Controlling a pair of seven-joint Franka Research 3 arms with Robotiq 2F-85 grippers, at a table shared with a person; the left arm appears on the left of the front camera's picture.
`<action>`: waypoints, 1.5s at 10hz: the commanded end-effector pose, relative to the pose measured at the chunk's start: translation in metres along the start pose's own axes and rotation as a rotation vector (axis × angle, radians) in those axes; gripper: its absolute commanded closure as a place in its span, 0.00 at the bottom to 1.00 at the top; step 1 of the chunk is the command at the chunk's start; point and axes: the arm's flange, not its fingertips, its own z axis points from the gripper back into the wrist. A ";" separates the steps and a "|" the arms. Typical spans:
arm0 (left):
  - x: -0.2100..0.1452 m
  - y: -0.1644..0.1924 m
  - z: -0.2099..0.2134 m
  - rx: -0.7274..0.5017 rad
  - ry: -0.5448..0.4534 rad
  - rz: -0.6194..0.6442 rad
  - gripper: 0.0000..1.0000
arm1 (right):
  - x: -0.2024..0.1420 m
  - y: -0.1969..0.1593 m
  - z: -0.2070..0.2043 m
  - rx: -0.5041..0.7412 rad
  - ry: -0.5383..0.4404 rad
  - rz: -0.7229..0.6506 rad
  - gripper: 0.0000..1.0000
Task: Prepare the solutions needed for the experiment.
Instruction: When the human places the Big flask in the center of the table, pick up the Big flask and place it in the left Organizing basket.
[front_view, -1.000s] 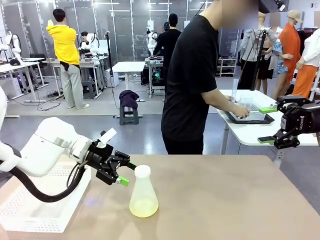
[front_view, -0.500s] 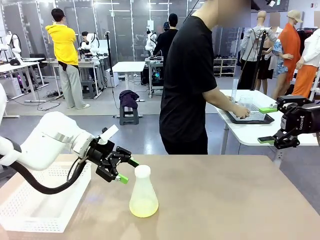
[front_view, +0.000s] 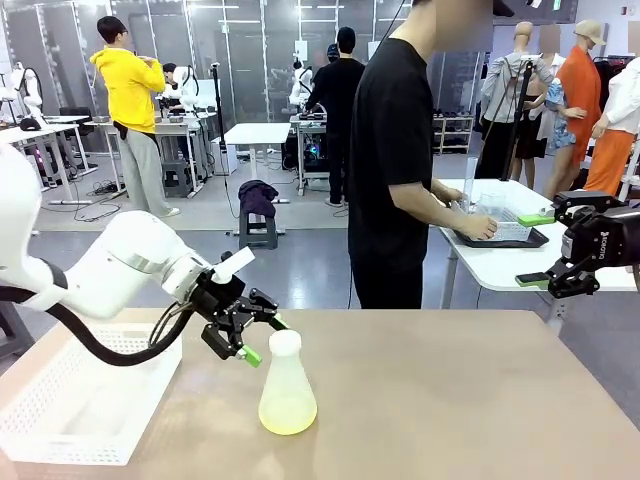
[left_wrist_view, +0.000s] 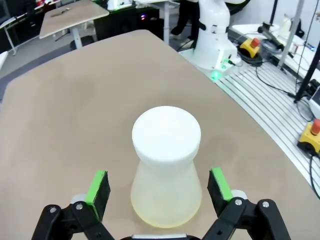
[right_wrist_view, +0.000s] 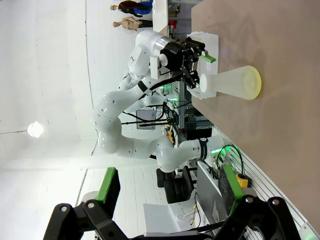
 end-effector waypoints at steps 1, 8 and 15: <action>-0.009 0.015 -0.002 -0.067 -0.028 -0.013 0.00 | 0.001 0.001 0.001 -0.003 0.004 0.014 0.00; -0.021 0.014 -0.040 -0.178 -0.203 0.026 0.00 | 0.001 0.001 0.001 -0.003 0.004 0.014 0.00; -0.025 0.017 -0.056 -0.183 -0.287 0.048 0.00 | 0.001 0.001 0.001 -0.003 0.004 0.014 0.00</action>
